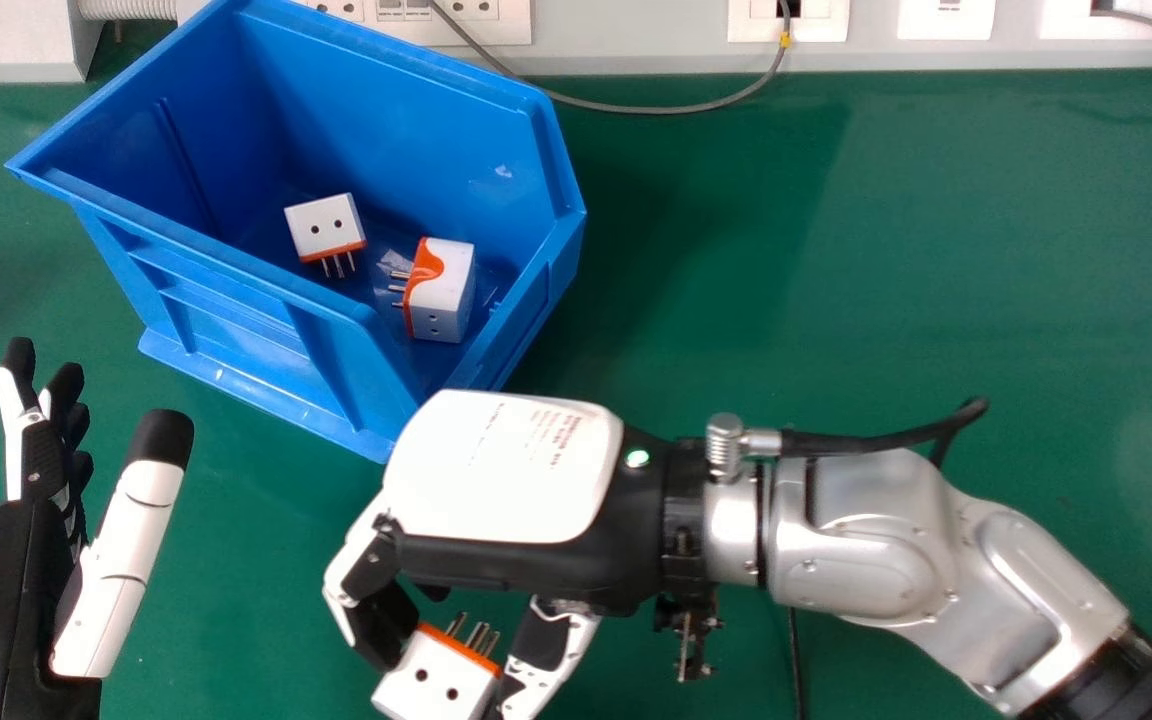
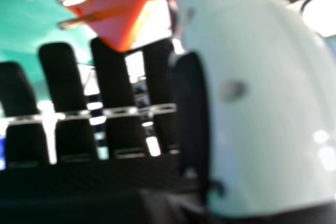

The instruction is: Pick all objects and put in blue box

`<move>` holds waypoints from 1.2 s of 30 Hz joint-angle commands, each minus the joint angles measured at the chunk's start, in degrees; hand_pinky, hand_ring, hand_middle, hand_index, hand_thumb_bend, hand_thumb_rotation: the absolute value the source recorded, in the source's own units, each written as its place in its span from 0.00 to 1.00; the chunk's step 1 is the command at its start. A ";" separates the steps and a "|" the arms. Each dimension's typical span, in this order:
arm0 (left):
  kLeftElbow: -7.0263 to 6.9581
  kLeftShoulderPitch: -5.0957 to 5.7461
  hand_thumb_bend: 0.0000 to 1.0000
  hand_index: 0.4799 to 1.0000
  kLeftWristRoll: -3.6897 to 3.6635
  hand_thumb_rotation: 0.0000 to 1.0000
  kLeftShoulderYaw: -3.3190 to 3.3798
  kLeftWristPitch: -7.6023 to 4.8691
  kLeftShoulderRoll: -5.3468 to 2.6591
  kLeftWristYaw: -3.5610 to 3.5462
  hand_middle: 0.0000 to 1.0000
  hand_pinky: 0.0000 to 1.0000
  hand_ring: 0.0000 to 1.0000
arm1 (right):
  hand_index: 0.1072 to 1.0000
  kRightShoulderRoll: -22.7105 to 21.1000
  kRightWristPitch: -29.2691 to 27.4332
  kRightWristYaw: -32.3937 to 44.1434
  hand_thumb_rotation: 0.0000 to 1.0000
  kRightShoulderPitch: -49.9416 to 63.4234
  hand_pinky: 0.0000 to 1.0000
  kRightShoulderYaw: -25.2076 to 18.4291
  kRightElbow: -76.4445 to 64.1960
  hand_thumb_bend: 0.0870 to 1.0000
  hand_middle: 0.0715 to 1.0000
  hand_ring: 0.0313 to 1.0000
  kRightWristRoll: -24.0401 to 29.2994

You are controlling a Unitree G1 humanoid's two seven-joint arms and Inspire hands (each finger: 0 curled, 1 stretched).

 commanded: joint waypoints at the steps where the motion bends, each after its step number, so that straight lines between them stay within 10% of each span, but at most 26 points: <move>1: -0.35 -0.28 0.80 1.00 -0.29 0.87 0.41 -0.06 0.68 -0.16 1.00 1.00 1.00 | 0.41 -0.42 -0.13 0.46 0.00 -0.22 0.38 -1.67 -2.51 0.45 0.45 0.43 1.73; 36: 0.49 -0.91 0.77 1.00 -1.15 0.86 1.61 -0.18 1.22 -0.82 1.00 1.00 1.00 | 0.41 -2.76 3.55 0.20 0.00 -0.01 0.38 -8.37 -4.88 0.45 0.45 0.41 1.21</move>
